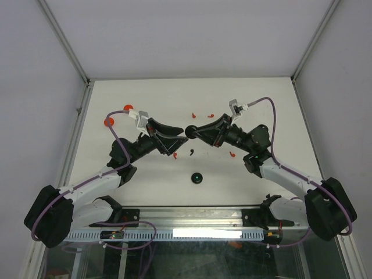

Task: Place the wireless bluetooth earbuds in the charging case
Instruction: Open the charging case.

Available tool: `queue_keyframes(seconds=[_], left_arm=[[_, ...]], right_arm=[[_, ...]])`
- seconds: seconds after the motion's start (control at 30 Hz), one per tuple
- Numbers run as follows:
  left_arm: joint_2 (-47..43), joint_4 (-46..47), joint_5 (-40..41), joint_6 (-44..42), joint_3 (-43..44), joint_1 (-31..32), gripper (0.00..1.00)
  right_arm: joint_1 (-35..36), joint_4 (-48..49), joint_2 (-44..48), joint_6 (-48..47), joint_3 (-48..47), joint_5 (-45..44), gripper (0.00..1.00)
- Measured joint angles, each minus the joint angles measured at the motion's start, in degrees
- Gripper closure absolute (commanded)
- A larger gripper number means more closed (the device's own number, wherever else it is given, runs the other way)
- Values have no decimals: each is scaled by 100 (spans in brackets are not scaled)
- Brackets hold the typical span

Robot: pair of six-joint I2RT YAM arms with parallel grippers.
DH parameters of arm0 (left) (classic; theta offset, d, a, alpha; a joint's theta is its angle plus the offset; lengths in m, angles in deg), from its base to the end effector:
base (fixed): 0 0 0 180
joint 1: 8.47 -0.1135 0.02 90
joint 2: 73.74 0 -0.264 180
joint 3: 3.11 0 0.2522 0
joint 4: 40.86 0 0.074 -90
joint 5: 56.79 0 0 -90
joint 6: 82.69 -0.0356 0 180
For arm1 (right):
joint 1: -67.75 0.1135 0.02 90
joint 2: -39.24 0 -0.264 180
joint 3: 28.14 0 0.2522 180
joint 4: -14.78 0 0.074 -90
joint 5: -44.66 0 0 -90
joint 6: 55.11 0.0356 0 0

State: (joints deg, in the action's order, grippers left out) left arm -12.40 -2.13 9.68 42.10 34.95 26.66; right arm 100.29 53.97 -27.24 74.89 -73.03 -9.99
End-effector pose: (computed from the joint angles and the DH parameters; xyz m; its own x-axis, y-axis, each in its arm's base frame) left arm 0.1782 -0.1427 0.2739 -0.3017 -0.4274 -0.8523 0.8160 0.3465 -0.4626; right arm 0.1975 0.1504 0.2939 -0.3856 0.3759 -0.8426 -0.8561 0.1949 0.4787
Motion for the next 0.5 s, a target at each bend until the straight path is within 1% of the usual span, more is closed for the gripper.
queue_keyframes(seconds=[0.2,0.5], left_arm=[[157,205,-212,319,144,0,53],[450,581,-520,647,208,0,66]], right_arm=[[0,415,-160,79,48,223,91],[0,710,-249,177,87,428,88]])
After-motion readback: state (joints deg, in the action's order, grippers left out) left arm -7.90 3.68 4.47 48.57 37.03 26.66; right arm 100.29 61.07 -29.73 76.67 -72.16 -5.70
